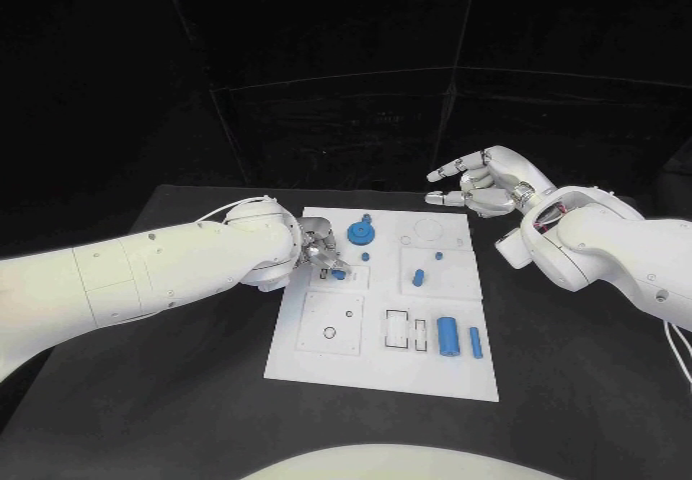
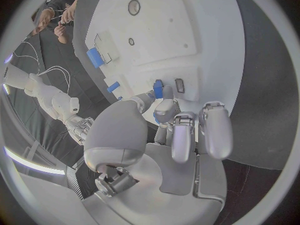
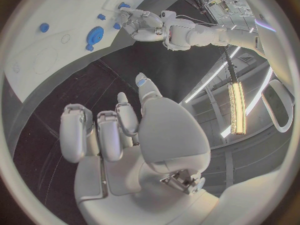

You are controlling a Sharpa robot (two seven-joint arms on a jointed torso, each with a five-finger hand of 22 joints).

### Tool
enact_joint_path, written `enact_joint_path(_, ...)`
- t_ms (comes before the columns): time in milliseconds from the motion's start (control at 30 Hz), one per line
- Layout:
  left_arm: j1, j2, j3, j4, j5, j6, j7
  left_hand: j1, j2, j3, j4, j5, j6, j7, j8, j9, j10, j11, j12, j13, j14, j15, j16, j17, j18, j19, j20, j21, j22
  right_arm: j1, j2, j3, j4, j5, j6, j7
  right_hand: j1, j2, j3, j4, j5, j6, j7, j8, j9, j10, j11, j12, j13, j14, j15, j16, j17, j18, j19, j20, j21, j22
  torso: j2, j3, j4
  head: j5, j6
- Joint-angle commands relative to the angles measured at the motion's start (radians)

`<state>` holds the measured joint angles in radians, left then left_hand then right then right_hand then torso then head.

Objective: Assemble the parts on the task board

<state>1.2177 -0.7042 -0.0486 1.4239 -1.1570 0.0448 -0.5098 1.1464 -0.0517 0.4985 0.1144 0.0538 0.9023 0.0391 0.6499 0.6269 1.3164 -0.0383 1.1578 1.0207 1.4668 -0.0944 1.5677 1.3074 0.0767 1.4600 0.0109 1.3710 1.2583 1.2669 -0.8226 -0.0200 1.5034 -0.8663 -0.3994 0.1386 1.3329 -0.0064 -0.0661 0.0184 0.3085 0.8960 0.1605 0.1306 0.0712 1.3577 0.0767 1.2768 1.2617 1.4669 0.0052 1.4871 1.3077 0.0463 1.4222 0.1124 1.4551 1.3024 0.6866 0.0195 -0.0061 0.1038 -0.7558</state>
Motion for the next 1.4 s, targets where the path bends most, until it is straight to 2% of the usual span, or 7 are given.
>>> enact_joint_path(33,0.0,0.0,0.0,0.001,-0.008,0.024,-0.006,0.007,-0.002,0.147,-0.14,0.005,0.003,-0.006,0.006,0.001,0.009,-0.001,0.003,0.0,0.104,-0.003,0.003,0.263,-0.013,0.005,0.002,0.003,0.001,0.002,0.002,0.001,0.001,0.002,0.008,0.007,0.002,0.011,-0.003,-0.002,0.002,0.0,0.001,0.004,-0.001,0.001,-0.004,-0.003,-0.002,0.062,-0.009,-0.005,0.078,0.013,-0.002,-0.008,-0.004,-0.001,0.0,0.0002,-0.0006,0.001,0.0)
enact_joint_path(467,0.0,0.003,0.0,0.001,-0.007,0.024,-0.006,0.0,-0.01,0.147,-0.14,0.004,0.005,-0.006,0.008,0.003,0.012,-0.001,0.005,0.003,0.104,-0.003,0.003,0.263,-0.014,0.005,0.002,0.004,0.003,0.002,0.003,0.001,0.0,0.002,0.009,0.009,0.002,0.011,-0.003,-0.002,0.002,0.0,0.001,0.004,-0.001,0.001,-0.004,-0.003,-0.002,0.062,-0.009,-0.005,0.078,0.013,-0.002,-0.008,-0.004,-0.001,0.0,0.0003,0.0005,-0.001,-0.003)
enact_joint_path(933,0.0,0.011,0.0,-0.008,0.011,0.033,-0.002,-0.1,-0.055,0.086,-0.091,0.008,0.038,-0.019,0.015,0.011,0.026,-0.01,0.022,0.02,0.104,-0.01,0.003,0.263,-0.017,0.012,-0.004,0.013,0.021,0.002,0.005,0.001,-0.002,0.002,0.011,0.009,0.002,0.012,-0.003,-0.002,0.001,0.0,0.001,0.004,-0.002,0.001,-0.004,-0.004,-0.003,0.062,-0.009,-0.006,0.077,0.013,-0.002,-0.008,-0.004,-0.001,0.0,0.0004,-0.0012,-0.002,-0.007)
enact_joint_path(1400,0.0,0.023,0.0,-0.019,0.012,0.038,-0.004,-0.129,-0.052,0.062,-0.07,0.008,0.05,-0.023,0.018,0.014,0.03,-0.013,0.027,0.024,0.104,-0.013,0.003,0.263,-0.018,0.014,-0.007,0.017,0.028,0.002,0.01,0.001,-0.005,0.002,0.012,0.009,0.001,0.013,-0.003,-0.001,0.001,0.0,0.001,0.004,-0.002,0.001,-0.004,-0.004,-0.003,0.062,-0.009,-0.007,0.077,0.013,-0.002,-0.008,-0.005,-0.001,0.0,0.0005,-0.0005,-0.002,-0.008)
